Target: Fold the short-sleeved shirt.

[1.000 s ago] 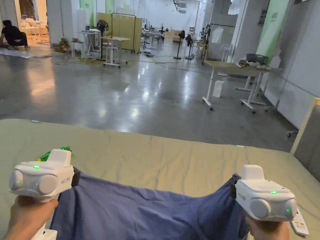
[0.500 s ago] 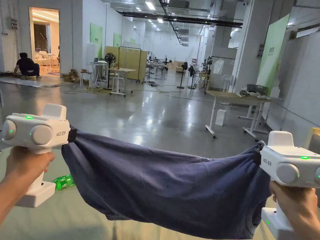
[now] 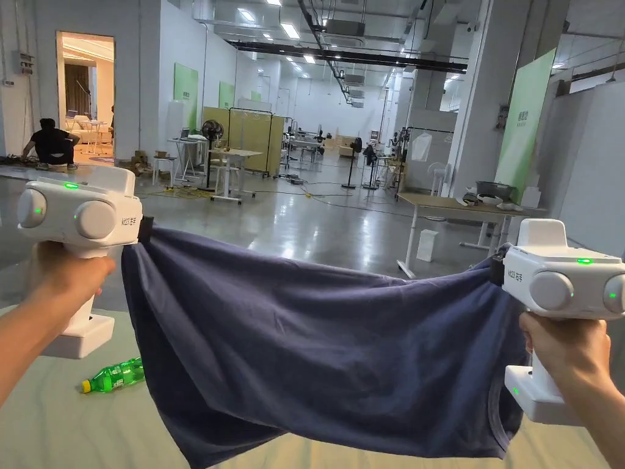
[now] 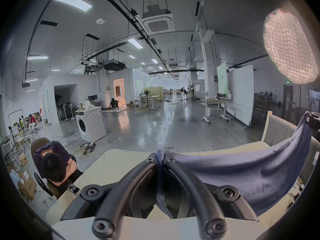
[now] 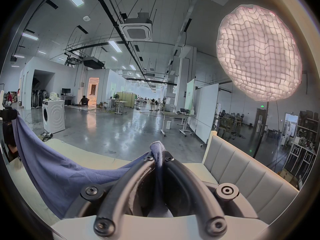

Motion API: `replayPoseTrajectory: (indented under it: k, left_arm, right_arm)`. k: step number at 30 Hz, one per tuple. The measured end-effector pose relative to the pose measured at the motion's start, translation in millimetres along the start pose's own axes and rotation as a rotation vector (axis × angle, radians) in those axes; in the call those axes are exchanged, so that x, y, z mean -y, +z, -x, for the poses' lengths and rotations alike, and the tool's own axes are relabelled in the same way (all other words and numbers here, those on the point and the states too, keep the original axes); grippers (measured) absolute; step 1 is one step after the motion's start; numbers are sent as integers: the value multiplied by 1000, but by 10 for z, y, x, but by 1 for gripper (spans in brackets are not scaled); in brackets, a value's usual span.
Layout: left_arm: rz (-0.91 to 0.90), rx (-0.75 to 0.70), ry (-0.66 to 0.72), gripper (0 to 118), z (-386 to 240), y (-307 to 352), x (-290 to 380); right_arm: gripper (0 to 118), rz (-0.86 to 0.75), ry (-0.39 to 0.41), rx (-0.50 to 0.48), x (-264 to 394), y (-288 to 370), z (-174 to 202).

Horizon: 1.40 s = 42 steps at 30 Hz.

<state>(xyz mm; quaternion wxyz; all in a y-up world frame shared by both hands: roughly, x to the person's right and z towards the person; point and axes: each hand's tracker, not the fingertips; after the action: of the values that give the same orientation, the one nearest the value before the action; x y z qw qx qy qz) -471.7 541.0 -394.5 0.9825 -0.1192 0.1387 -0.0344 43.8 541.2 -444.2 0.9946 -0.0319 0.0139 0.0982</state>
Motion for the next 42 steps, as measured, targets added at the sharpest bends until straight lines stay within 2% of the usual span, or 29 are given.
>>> replayPoseTrajectory:
  k: [5, 10, 14, 20, 23, 31, 39, 42]
  left_arm:
    - [-2, -14, 0, 6, 21, -129, -83]
    - [2, -7, 1, 6, -33, -218, 44]
    - [35, 18, 4, 6, -96, -270, 405]
    - [109, 53, 39, 6, -151, -157, 1329]
    - [180, 79, 54, 6, -151, 1, 1905]
    - [329, 104, 103, 6, -47, 705, 3222]
    - [466, 126, 89, 6, 22, 1401, 3889]
    - [504, 163, 89, 6, -4, 1606, 3998]
  right_arm:
    - [5, -1, 9, 18, -79, -206, -5]
    - [5, 4, 3, -5, 46, -390, 67]
    - [5, 30, 21, -24, 425, -387, 138]
    - [5, 130, 39, -60, 1301, -213, 223]
    - [5, 212, 3, -80, 1806, 45, 274]
    - [5, 295, 60, -79, 2958, 860, 352]
    - [5, 396, 24, -62, 3594, 1673, 346]
    - [5, 404, 59, -75, 3787, 1877, 345]
